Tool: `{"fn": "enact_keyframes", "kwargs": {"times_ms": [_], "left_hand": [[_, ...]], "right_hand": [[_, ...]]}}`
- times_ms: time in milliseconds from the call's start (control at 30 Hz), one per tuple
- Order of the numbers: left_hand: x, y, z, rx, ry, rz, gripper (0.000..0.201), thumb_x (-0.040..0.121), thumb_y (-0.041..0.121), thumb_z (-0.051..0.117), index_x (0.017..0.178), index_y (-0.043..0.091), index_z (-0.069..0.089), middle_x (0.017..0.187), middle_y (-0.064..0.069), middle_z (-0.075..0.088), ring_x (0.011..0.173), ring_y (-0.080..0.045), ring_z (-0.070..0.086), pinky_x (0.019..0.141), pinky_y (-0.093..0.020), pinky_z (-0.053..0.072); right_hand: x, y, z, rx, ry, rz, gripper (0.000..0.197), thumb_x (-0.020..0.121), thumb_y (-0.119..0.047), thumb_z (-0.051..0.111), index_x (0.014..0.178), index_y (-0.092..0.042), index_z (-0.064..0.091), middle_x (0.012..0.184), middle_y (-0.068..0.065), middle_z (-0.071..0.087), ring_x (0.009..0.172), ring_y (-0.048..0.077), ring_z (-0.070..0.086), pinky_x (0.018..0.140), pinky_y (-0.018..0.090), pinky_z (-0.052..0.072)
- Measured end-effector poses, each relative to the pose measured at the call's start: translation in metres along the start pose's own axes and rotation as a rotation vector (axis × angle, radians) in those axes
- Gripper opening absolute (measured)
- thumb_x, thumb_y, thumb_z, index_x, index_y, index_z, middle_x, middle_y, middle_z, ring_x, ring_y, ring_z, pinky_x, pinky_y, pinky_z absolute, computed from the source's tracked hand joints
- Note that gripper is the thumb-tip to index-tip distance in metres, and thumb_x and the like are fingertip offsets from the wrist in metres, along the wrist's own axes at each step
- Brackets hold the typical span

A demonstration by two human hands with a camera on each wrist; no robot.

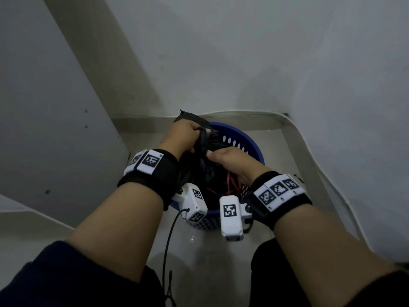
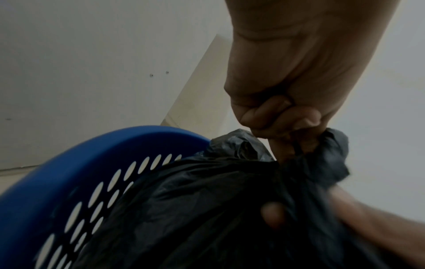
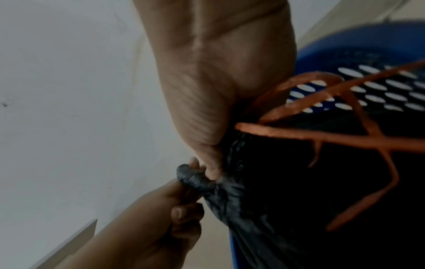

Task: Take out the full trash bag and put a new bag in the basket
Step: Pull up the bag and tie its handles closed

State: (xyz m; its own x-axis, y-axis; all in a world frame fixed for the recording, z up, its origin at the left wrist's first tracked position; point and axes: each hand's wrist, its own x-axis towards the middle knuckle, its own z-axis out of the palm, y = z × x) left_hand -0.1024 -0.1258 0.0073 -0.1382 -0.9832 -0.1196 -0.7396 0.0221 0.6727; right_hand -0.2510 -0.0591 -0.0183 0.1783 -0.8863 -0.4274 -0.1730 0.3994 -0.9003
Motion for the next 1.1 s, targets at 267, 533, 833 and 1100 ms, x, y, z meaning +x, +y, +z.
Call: {"fn": "enact_keyframes", "kwargs": {"times_ms": [267, 533, 833, 1100], "left_hand": [[-0.009, 0.0, -0.005, 0.001, -0.011, 0.057, 0.02, 0.097, 0.032, 0.048, 0.089, 0.034, 0.066, 0.078, -0.003, 0.072, 0.037, -0.016, 0.061, 0.049, -0.025, 0.049], [-0.018, -0.012, -0.011, 0.219, 0.018, 0.25, 0.021, 0.084, 0.012, 0.055, 0.09, 0.024, 0.071, 0.087, 0.009, 0.065, 0.078, -0.013, 0.062, 0.07, -0.026, 0.045], [-0.021, -0.042, 0.012, 0.377, 0.181, 0.733, 0.016, 0.075, -0.002, 0.065, 0.086, 0.008, 0.07, 0.102, -0.007, 0.062, 0.088, -0.028, 0.061, 0.075, -0.036, 0.05], [-0.027, -0.039, 0.011, 0.181, 0.12, 0.763, 0.028, 0.069, -0.01, 0.063, 0.08, 0.013, 0.074, 0.103, 0.002, 0.068, 0.094, -0.01, 0.062, 0.082, -0.01, 0.042]], "right_hand": [[0.013, -0.011, 0.035, 0.312, 0.151, 0.088, 0.011, 0.085, -0.008, 0.066, 0.096, -0.008, 0.065, 0.082, 0.007, 0.064, 0.078, 0.021, 0.058, 0.069, 0.032, 0.054], [0.013, -0.008, 0.022, 0.189, 0.09, 0.068, 0.017, 0.087, -0.015, 0.062, 0.097, -0.024, 0.073, 0.097, -0.002, 0.071, 0.073, 0.011, 0.05, 0.071, 0.027, 0.037], [0.033, -0.013, 0.005, 0.324, 0.176, -0.169, 0.041, 0.094, -0.049, 0.05, 0.108, -0.015, 0.066, 0.091, 0.003, 0.064, 0.075, 0.013, 0.055, 0.066, 0.027, 0.045], [0.045, -0.011, 0.0, 0.501, 0.135, -0.129, 0.019, 0.092, -0.025, 0.061, 0.074, -0.02, 0.059, 0.064, -0.003, 0.056, 0.041, 0.007, 0.041, 0.04, 0.019, 0.033]]}}
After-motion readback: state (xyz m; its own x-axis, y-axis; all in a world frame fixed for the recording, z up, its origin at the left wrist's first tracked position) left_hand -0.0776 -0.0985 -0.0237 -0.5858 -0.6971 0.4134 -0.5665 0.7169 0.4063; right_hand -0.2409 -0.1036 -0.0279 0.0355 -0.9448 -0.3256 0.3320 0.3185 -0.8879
